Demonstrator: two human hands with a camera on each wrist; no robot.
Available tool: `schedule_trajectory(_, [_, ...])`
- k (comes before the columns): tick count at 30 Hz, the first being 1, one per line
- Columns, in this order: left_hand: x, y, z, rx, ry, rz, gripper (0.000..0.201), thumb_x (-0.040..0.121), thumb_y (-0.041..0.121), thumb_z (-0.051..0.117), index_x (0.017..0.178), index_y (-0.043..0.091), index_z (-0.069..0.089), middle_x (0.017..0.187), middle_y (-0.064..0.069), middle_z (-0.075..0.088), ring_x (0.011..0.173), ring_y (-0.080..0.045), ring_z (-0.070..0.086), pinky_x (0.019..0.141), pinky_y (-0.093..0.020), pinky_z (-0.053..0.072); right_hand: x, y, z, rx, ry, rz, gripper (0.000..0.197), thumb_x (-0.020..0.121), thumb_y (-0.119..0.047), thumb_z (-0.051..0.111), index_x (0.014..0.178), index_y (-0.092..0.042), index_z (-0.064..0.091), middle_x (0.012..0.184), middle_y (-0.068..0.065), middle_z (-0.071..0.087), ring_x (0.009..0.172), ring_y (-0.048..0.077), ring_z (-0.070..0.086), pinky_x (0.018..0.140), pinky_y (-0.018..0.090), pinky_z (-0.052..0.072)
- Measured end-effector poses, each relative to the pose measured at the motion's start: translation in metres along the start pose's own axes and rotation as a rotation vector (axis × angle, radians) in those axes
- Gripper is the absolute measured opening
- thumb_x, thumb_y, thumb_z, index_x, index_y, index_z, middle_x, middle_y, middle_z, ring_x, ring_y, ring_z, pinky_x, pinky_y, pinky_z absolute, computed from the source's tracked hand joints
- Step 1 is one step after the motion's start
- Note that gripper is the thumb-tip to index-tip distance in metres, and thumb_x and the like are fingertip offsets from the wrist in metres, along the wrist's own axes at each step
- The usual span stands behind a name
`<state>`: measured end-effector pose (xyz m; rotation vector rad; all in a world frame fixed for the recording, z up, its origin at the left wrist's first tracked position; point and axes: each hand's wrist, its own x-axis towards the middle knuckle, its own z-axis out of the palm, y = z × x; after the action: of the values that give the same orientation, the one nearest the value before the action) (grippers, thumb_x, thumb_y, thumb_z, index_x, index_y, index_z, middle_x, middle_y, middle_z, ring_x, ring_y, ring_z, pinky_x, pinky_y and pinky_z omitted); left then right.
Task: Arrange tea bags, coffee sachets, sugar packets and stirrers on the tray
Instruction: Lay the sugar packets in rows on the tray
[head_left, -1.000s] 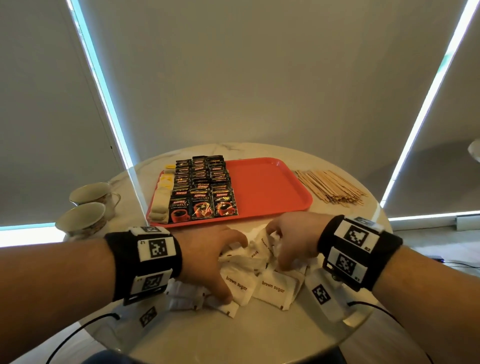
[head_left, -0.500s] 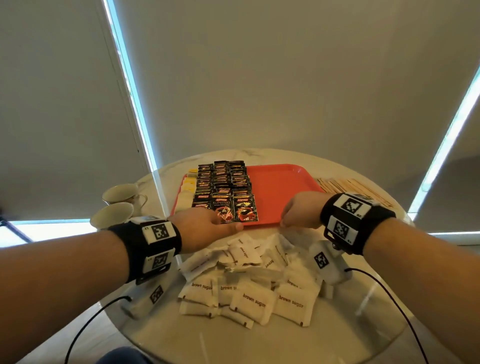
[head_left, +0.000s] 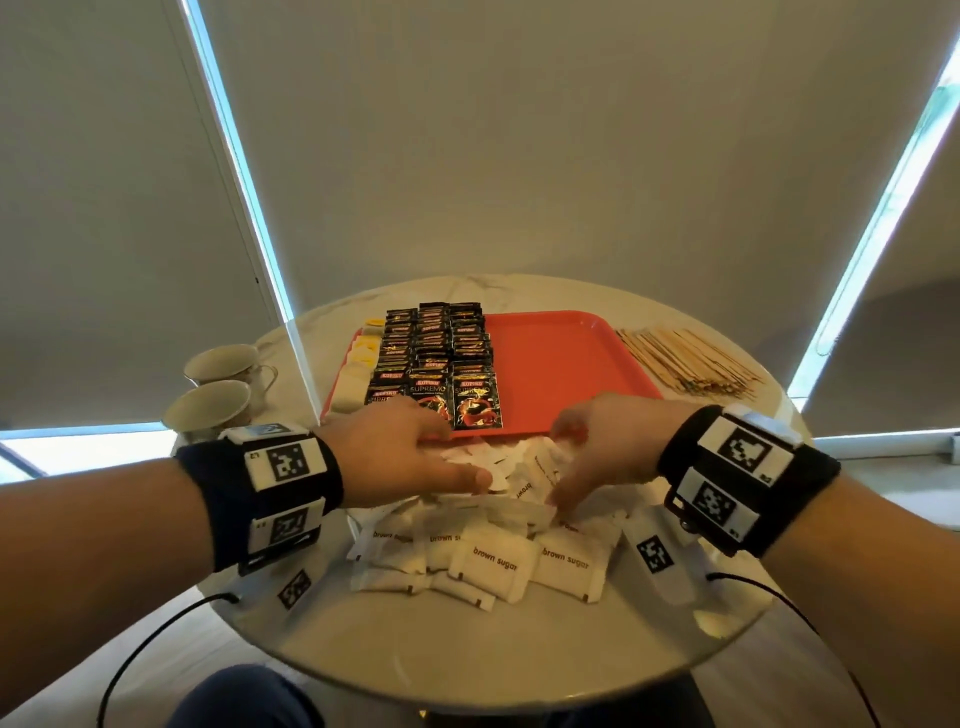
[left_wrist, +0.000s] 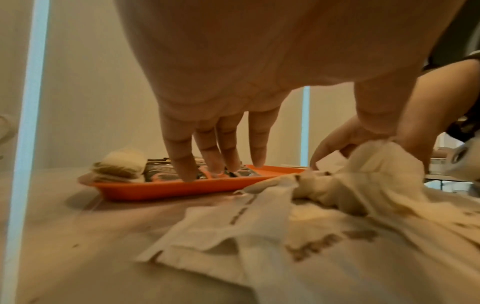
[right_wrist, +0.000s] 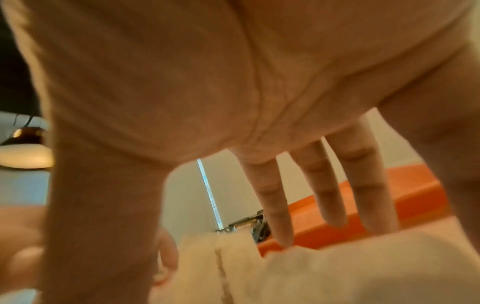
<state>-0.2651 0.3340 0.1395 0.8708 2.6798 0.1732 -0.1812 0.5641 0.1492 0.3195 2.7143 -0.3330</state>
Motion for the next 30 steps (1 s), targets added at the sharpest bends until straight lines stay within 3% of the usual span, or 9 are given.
schedule_trajectory(2, [-0.003, 0.006, 0.002, 0.037, -0.027, 0.034, 0.100, 0.061, 0.096, 0.059, 0.144, 0.040, 0.052, 0.140, 0.013, 0.050, 0.125, -0.011, 0.050, 0.105, -0.039, 0.050, -0.006, -0.003, 0.006, -0.043, -0.084, 0.030, 0.103, 0.054, -0.064, 0.090, 0.143, -0.040, 0.045, 0.129, -0.008, 0.054, 0.103, 0.016, 0.056, 0.089, 0.038, 0.056])
schedule_trajectory(5, [-0.003, 0.010, 0.008, 0.075, -0.051, 0.076, 0.089, 0.069, 0.083, 0.073, 0.144, 0.039, 0.053, 0.143, 0.013, 0.050, 0.124, -0.011, 0.052, 0.102, -0.037, 0.053, -0.009, -0.008, 0.011, -0.146, -0.110, 0.033, 0.109, 0.051, -0.063, 0.092, 0.143, -0.044, 0.038, 0.125, -0.006, 0.054, 0.095, 0.017, 0.061, 0.081, 0.039, 0.059])
schedule_trajectory(10, [0.003, 0.015, 0.008, 0.030, -0.048, 0.085, 0.075, 0.074, 0.065, 0.083, 0.139, 0.038, 0.056, 0.133, 0.014, 0.055, 0.115, -0.009, 0.055, 0.096, -0.034, 0.054, -0.005, -0.019, 0.011, -0.135, -0.107, -0.017, 0.085, 0.074, -0.038, 0.087, 0.146, -0.033, 0.043, 0.095, -0.005, 0.069, 0.080, 0.013, 0.070, 0.066, 0.028, 0.059])
schedule_trajectory(16, [0.011, 0.009, -0.001, -0.165, -0.044, 0.094, 0.082, 0.062, 0.069, 0.088, 0.134, 0.042, 0.058, 0.128, 0.019, 0.058, 0.118, -0.008, 0.057, 0.101, -0.036, 0.052, 0.010, -0.011, -0.006, -0.018, 0.036, 0.007, 0.065, 0.074, -0.035, 0.086, 0.134, -0.032, 0.061, 0.097, -0.010, 0.067, 0.081, 0.009, 0.064, 0.068, 0.027, 0.055])
schedule_trajectory(20, [0.021, 0.004, -0.017, -0.541, 0.060, 0.094, 0.092, 0.052, 0.092, 0.073, 0.129, 0.043, 0.062, 0.126, 0.018, 0.064, 0.116, -0.008, 0.061, 0.105, -0.041, 0.051, 0.014, -0.002, -0.035, 0.240, 0.054, -0.050, 0.028, 0.076, -0.031, 0.086, 0.101, -0.029, 0.074, 0.082, -0.009, 0.077, 0.072, 0.010, 0.073, 0.058, 0.023, 0.056])
schedule_trajectory(22, [0.032, 0.004, -0.027, -0.869, 0.118, 0.094, 0.077, 0.065, 0.082, 0.073, 0.127, 0.036, 0.066, 0.127, 0.009, 0.069, 0.117, -0.015, 0.066, 0.106, -0.046, 0.052, 0.016, -0.001, -0.049, 0.383, 0.074, -0.128, 0.024, 0.078, -0.022, 0.085, 0.099, -0.027, 0.076, 0.080, -0.008, 0.078, 0.065, 0.008, 0.073, 0.051, 0.018, 0.052])
schedule_trajectory(24, [0.043, 0.006, -0.035, -1.183, 0.111, 0.082, 0.067, 0.074, 0.065, 0.074, 0.128, 0.025, 0.067, 0.128, -0.002, 0.073, 0.117, -0.024, 0.070, 0.104, -0.048, 0.054, 0.024, -0.003, -0.059, 0.593, 0.013, -0.210, 0.026, 0.081, -0.005, 0.080, 0.103, -0.018, 0.075, 0.088, 0.003, 0.079, 0.068, 0.013, 0.074, 0.055, 0.021, 0.056])
schedule_trajectory(28, [0.061, 0.018, -0.043, -1.494, -0.087, 0.135, 0.065, 0.085, 0.061, 0.062, 0.132, 0.016, 0.066, 0.112, -0.007, 0.078, 0.096, -0.027, 0.076, 0.084, -0.044, 0.059, 0.055, -0.014, -0.070, 0.909, -0.165, -0.369, 0.037, 0.079, 0.011, 0.072, 0.115, 0.000, 0.067, 0.102, 0.021, 0.074, 0.077, 0.027, 0.074, 0.068, 0.035, 0.063])
schedule_trajectory(30, [0.075, 0.020, -0.041, -1.600, -0.200, 0.140, 0.062, 0.096, 0.065, 0.051, 0.132, 0.017, 0.069, 0.118, -0.013, 0.076, 0.109, -0.036, 0.073, 0.095, -0.052, 0.056, 0.078, -0.021, -0.069, 1.015, -0.167, -0.414, 0.042, 0.075, 0.011, 0.074, 0.115, 0.003, 0.066, 0.100, 0.023, 0.073, 0.079, 0.030, 0.074, 0.071, 0.037, 0.063])
